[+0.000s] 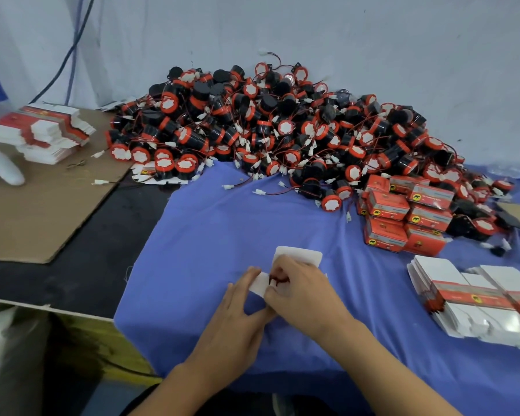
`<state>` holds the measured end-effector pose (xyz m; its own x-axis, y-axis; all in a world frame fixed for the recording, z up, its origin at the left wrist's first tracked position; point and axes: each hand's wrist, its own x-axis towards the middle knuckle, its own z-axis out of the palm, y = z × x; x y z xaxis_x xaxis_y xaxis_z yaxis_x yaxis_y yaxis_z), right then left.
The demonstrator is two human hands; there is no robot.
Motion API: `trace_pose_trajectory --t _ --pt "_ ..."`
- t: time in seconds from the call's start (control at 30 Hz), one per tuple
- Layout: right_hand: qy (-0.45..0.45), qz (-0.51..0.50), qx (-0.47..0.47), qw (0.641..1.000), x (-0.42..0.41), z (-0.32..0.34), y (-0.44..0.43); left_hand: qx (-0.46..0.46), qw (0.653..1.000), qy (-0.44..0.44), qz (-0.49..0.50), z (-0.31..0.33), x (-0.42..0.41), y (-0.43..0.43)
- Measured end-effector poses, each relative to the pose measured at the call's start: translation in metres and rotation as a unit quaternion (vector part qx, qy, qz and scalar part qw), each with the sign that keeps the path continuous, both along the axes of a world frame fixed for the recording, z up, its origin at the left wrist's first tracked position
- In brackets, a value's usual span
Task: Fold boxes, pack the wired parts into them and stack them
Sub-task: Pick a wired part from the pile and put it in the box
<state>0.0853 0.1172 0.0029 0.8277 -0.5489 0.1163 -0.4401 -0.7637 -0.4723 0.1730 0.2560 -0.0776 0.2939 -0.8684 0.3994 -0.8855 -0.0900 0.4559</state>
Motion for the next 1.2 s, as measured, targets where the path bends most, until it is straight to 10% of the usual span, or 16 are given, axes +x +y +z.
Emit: trace_pose_trajectory --t 0.83,1.2 --pt "0.179 0.170 -0.119 0.962 -0.023 0.028 -0.013 0.012 0.993 -0.120 -0.020 -0.016 0.005 -0.001" --pt "0.042 -0.035 0.021 0.998 -0.013 0.019 -0.004 0.016 0.993 -0.112 -0.042 -0.008 0.004 0.003"
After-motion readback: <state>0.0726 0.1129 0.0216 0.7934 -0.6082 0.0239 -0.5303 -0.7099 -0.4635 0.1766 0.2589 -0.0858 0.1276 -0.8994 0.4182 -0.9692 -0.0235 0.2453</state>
